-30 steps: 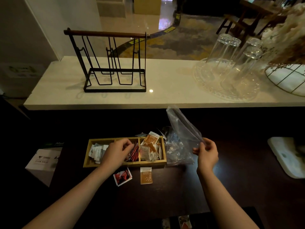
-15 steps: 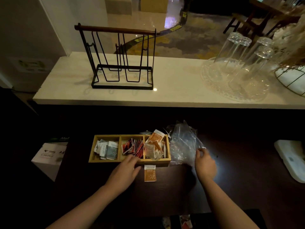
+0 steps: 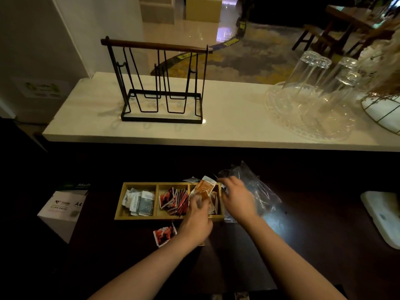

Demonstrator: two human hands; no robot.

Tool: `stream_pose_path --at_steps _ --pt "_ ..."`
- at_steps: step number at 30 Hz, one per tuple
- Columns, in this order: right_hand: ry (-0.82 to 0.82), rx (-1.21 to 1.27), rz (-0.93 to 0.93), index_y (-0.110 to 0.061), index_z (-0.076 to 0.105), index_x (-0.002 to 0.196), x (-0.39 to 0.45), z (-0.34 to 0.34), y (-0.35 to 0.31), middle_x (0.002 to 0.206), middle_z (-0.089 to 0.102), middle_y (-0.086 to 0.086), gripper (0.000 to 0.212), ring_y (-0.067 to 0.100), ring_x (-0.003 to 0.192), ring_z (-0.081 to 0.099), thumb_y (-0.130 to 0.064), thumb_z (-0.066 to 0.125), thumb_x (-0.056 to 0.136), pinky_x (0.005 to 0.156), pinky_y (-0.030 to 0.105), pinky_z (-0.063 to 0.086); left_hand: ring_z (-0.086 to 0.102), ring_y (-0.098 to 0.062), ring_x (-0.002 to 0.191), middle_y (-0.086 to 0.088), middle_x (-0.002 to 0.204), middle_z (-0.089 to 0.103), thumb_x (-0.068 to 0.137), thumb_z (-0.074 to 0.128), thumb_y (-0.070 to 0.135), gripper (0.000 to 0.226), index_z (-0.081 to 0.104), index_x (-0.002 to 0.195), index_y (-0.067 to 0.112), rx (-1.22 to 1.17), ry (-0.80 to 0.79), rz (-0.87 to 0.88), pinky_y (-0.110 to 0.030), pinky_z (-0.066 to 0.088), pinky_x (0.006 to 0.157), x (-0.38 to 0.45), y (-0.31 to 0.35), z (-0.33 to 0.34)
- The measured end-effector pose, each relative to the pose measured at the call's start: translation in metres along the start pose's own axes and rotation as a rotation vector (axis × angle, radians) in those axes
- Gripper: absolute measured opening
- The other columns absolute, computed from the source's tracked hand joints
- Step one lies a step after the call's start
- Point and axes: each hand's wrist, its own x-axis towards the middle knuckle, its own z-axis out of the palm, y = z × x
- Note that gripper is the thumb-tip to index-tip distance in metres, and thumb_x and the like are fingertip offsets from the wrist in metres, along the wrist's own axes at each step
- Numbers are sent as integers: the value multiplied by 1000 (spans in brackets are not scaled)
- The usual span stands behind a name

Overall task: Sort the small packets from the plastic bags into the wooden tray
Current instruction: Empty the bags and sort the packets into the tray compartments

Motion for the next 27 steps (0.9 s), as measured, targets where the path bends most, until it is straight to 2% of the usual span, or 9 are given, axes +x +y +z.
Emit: stream_pose_path --at_steps 3,7,12,15,19,22,23,25,27 --pt "-230 -27 -154 -20 44 138 26 21 -13 144 43 4 54 25 130 43 -15 57 86 103 34 40 42 -28 131 -10 155 6 90 55 16 60 25 142 19 11 6 -37 -31 43 100 7 -1 4" --pt "-380 -164 -186 -24 38 143 42 42 -11 150 35 4 54 27 136 36 -23 54 91 110 40 34 39 -30 133 -11 155 12 89 57 16 64 22 142 20 -43 -37 -76 -34 45 99 18 -6 7" --pt "-312 -106 -157 -20 50 132 41 44 -7 128 55 5 44 25 117 53 -20 55 89 96 35 46 41 -28 129 -13 144 31 87 58 20 60 27 137 12 -47 -28 -118 -34 42 101 29 -6 10" --pt "-266 -92 -151 -20 58 119 40 45 -5 111 64 4 33 23 104 60 -18 56 86 84 33 50 49 -29 120 -16 138 37 88 59 20 63 22 138 10 -40 -14 -128 -33 46 94 31 -5 10" --pt "-238 -93 -123 -20 61 112 36 41 -4 105 68 4 27 24 96 64 -16 54 86 75 37 54 60 -28 102 -17 140 32 89 58 21 73 10 144 19 -7 26 -84 -29 50 73 31 -9 10" --pt "-242 -145 -48 -18 60 111 34 38 0 104 68 7 24 27 93 66 -16 50 89 70 37 53 57 -15 73 -16 146 21 91 56 17 77 6 147 30 72 44 -36 -18 39 52 28 -9 10" --pt "-251 -148 -14 -16 59 108 34 38 -1 103 68 8 20 28 92 66 -18 49 91 69 37 53 56 -13 72 -16 148 16 92 56 16 77 6 148 32 110 66 -26 -18 40 52 27 -8 10" --pt "-261 -150 27 -14 57 105 35 40 -4 102 67 9 18 29 92 65 -20 48 91 69 37 52 62 -17 86 -15 150 13 93 54 15 72 11 148 32 171 98 -9 -23 51 65 26 -7 10" --pt "-262 -136 19 -13 55 111 35 42 -9 110 61 9 25 30 100 61 -21 50 88 73 36 50 63 -20 97 -14 152 12 92 54 13 64 20 145 26 197 96 -5 -25 53 76 25 -7 8"
